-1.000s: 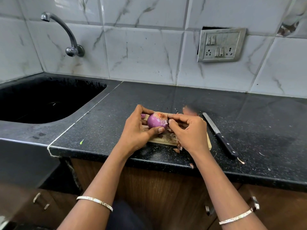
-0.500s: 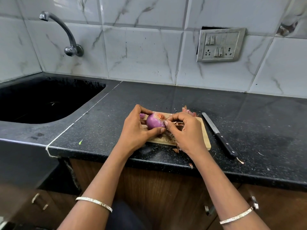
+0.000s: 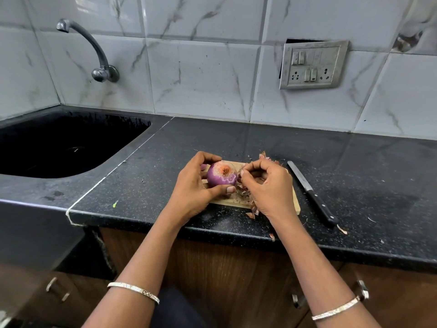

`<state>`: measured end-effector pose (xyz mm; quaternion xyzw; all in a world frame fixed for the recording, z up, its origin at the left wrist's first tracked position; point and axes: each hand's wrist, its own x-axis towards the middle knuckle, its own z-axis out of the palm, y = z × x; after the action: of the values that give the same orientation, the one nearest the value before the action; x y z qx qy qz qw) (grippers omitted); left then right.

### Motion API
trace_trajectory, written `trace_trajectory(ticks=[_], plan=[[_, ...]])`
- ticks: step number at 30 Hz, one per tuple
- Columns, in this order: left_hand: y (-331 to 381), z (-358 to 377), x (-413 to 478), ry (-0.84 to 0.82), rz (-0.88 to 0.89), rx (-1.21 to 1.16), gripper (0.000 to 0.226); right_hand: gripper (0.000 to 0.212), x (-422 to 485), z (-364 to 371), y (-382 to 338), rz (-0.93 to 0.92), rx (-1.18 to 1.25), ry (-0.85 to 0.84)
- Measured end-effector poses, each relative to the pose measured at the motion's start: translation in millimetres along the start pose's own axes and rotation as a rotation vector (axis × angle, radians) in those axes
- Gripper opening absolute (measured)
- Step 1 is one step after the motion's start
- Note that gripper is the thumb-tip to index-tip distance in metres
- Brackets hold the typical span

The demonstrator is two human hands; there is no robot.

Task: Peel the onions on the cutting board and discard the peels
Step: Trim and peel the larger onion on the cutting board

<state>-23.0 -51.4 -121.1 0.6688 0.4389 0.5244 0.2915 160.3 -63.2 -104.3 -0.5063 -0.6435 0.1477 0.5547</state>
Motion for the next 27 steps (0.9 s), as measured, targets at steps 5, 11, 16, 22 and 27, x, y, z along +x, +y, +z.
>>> trace_trajectory(ticks=[5,11,16,22,27], plan=[[-3.4,0.4,2.0,0.01,0.015,-0.022,0.075,0.016,-1.7,-1.5,-5.3,-0.028,0.094,-0.088],[-8.5,0.7,3.7,-0.005,0.031,-0.01,0.07,0.019,-3.4,-1.0,-5.0,-0.098,0.052,-0.074],[-9.5,0.8,4.8,-0.017,0.028,-0.019,0.065,0.013,-6.6,1.5,-7.4,-0.23,-0.039,-0.027],[-10.2,-0.4,4.7,-0.028,0.037,0.016,0.063,0.007,-11.6,10.7,-7.7,-0.452,-0.409,0.026],[-11.1,2.2,6.3,-0.04,0.026,0.015,0.063,0.006,-8.3,10.0,-7.5,-0.439,-0.413,0.059]])
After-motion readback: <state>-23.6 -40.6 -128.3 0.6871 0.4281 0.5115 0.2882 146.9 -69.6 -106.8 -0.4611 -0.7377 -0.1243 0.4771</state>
